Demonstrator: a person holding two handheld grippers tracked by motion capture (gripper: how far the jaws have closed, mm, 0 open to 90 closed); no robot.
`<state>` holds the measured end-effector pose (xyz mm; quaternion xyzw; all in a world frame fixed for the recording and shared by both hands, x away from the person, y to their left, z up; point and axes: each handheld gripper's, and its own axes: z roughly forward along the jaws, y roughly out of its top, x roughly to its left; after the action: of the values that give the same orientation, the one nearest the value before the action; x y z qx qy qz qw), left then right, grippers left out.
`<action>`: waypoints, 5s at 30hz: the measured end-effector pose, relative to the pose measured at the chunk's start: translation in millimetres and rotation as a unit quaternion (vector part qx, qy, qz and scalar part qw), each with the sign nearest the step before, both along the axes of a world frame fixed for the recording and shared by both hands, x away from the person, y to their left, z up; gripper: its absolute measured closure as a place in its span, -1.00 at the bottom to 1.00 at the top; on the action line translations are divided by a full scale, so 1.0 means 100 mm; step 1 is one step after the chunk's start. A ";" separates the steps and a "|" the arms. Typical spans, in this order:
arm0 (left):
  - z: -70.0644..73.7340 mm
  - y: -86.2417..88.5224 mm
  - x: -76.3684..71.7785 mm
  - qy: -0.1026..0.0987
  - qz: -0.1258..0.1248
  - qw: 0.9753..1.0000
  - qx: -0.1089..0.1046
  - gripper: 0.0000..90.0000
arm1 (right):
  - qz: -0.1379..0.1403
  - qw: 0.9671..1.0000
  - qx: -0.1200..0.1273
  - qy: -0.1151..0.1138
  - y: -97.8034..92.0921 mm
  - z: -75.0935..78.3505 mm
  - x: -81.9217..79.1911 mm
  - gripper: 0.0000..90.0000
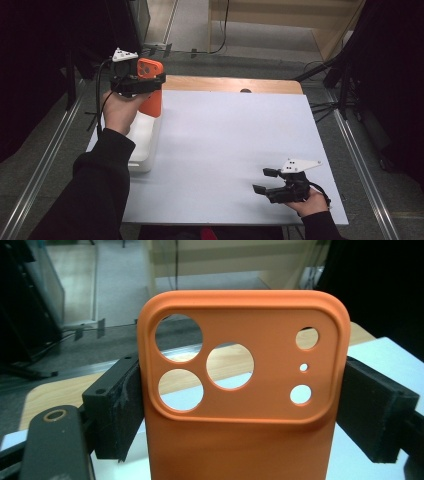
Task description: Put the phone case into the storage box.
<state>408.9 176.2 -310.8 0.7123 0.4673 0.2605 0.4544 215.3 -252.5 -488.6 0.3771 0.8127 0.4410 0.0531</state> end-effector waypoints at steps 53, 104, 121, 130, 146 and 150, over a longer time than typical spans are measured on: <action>-0.62 0.18 0.78 -0.014 0.114 0.993 0.022 -0.64 | 0.018 1.000 -0.001 -0.003 0.07 -0.02 0.01 -0.46; -1.16 0.18 0.85 0.048 0.111 0.992 0.047 -0.65 | 0.024 1.000 0.003 0.003 0.10 -0.05 0.05 -0.46; -1.18 0.16 0.85 0.061 0.114 0.990 0.049 -0.65 | 0.025 1.000 0.002 0.004 0.12 -0.06 0.06 -0.46; -1.19 0.15 0.85 0.064 0.118 0.989 0.055 -0.66 | 0.025 1.000 0.003 0.004 0.12 -0.06 0.06 -0.46; -1.13 0.22 0.85 0.072 0.113 0.990 0.035 -0.92 | 0.030 1.000 0.001 0.005 0.12 -0.06 0.06 -0.46; -1.10 0.23 0.85 0.078 0.103 0.991 0.032 -0.92 | 0.029 1.000 0.001 0.008 0.13 -0.06 0.06 -0.46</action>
<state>493.6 198.7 -420.4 0.6925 0.5641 0.2643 0.3639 221.4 -239.8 -494.9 0.3567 0.8234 0.4400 0.0338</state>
